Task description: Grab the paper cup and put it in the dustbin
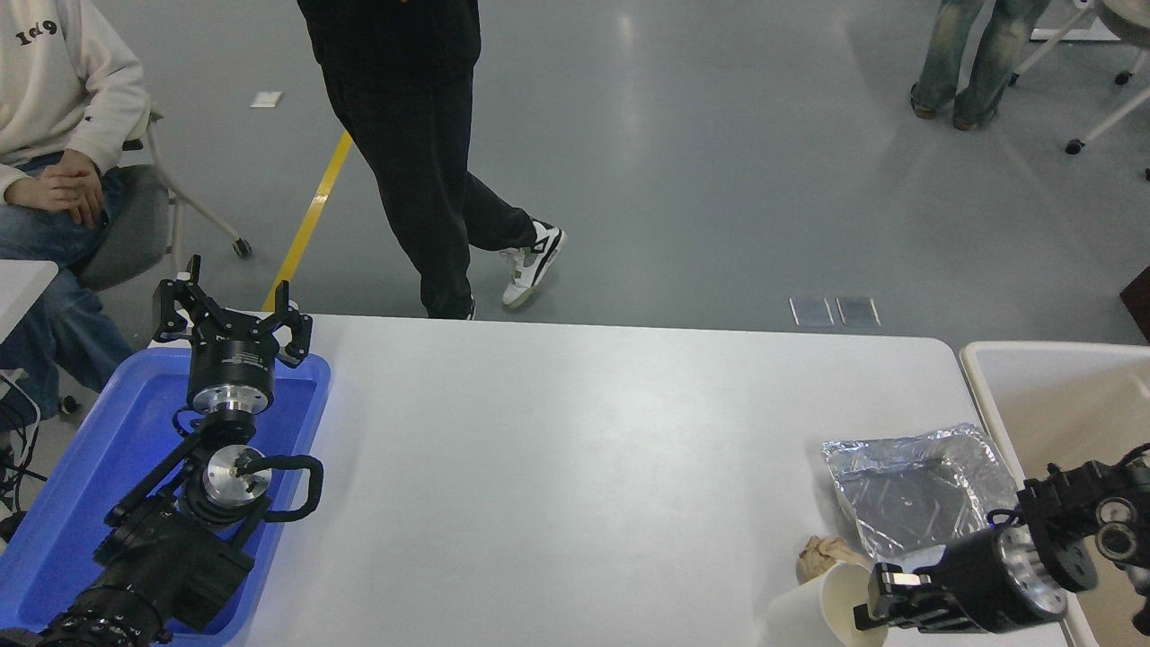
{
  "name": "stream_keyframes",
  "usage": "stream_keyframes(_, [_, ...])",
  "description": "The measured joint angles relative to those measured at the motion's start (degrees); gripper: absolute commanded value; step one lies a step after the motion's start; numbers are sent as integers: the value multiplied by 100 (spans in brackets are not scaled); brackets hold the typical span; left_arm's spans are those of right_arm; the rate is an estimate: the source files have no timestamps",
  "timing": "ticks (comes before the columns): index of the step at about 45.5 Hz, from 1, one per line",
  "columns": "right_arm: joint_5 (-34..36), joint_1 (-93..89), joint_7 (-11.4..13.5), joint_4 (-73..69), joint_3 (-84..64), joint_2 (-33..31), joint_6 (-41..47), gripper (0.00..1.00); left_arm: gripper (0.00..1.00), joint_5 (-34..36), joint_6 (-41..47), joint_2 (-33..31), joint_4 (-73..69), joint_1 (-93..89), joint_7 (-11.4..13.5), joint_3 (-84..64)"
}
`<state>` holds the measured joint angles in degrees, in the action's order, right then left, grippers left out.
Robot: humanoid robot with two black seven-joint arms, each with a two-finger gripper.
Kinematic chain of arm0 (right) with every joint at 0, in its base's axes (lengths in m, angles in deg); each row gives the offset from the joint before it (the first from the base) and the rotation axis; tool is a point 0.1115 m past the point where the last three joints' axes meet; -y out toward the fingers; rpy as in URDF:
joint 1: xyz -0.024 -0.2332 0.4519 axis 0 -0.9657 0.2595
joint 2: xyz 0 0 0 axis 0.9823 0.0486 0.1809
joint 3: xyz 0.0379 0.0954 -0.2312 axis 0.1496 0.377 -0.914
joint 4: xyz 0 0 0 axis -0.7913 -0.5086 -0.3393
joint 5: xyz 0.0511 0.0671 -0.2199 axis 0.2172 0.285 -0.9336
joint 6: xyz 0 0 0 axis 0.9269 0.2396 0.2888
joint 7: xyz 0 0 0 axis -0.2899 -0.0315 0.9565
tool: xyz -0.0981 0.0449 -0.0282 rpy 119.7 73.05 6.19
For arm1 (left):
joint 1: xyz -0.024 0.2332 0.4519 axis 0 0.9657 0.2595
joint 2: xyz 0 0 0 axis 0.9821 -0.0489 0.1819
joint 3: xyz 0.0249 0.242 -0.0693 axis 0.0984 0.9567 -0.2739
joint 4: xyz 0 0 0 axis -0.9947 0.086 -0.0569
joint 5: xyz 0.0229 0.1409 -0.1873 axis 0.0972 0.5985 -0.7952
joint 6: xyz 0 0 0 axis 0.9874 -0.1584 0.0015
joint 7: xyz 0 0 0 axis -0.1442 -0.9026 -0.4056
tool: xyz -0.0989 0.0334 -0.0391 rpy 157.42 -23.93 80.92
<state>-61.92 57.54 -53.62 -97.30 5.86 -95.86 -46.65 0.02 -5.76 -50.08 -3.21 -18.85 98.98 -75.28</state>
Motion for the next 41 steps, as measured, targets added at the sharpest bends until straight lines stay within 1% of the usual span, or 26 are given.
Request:
stream_keyframes(8, [82, 874, 65, -267, -177, -519, 486, 0, 99, 0, 0, -1, 0, 0, 0, 0])
stream_keyframes(19, [133, 2731, 360, -521, -955, -1020, 1243, 0, 99, 0, 0, -1, 0, 0, 0, 0])
stream_keyframes(31, [147, 4543, 673, -741, -1883, -1197, 1550, 0, 99, 1, 0, -1, 0, 0, 0, 0])
stream_keyframes(41, [165, 6039, 793, -803, -2782, -1133, 1641, 0, 99, 1, 0, -1, 0, 0, 0, 0])
